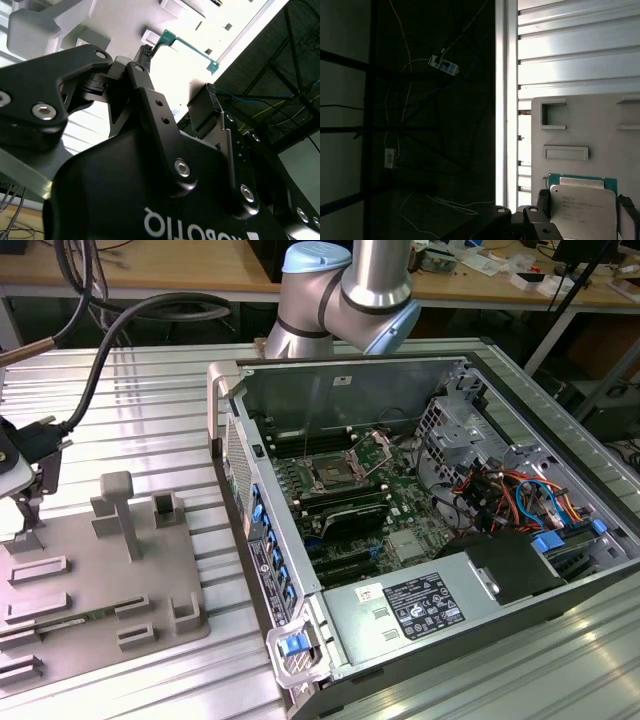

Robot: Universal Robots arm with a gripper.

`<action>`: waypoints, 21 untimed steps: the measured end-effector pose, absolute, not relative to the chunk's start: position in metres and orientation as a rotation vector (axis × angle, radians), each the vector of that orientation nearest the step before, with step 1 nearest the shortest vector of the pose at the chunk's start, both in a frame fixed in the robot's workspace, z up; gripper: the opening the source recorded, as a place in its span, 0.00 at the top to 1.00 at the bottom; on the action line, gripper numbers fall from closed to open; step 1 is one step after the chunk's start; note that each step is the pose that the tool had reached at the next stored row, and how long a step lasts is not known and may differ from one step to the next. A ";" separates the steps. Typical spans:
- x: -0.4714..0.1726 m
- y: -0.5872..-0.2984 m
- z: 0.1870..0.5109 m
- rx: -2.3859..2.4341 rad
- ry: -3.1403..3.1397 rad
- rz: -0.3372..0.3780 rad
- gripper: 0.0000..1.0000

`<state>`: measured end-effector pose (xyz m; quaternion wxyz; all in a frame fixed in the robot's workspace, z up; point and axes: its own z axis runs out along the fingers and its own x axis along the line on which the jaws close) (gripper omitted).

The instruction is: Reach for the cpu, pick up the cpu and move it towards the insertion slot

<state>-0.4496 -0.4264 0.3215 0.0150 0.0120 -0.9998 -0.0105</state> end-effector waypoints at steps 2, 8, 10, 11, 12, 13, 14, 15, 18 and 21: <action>-0.449 -0.426 0.322 0.037 -3.111 -0.033 0.45; -0.449 -0.426 0.330 0.037 -3.111 -0.033 0.45; -0.449 -0.426 0.332 0.037 -3.111 -0.033 0.45; -0.449 -0.426 0.332 0.037 -3.111 -0.033 0.45; -0.449 -0.426 0.332 0.037 -3.111 -0.033 0.45; -0.449 -0.426 0.332 0.037 -3.111 -0.033 0.45; -0.449 -0.426 0.332 0.037 -3.111 -0.033 0.45; -0.449 -0.426 0.332 0.037 -3.111 -0.033 0.45; -0.444 -0.426 0.332 0.037 -3.111 -0.033 0.45; -0.440 -0.426 0.332 0.037 -3.111 -0.033 0.45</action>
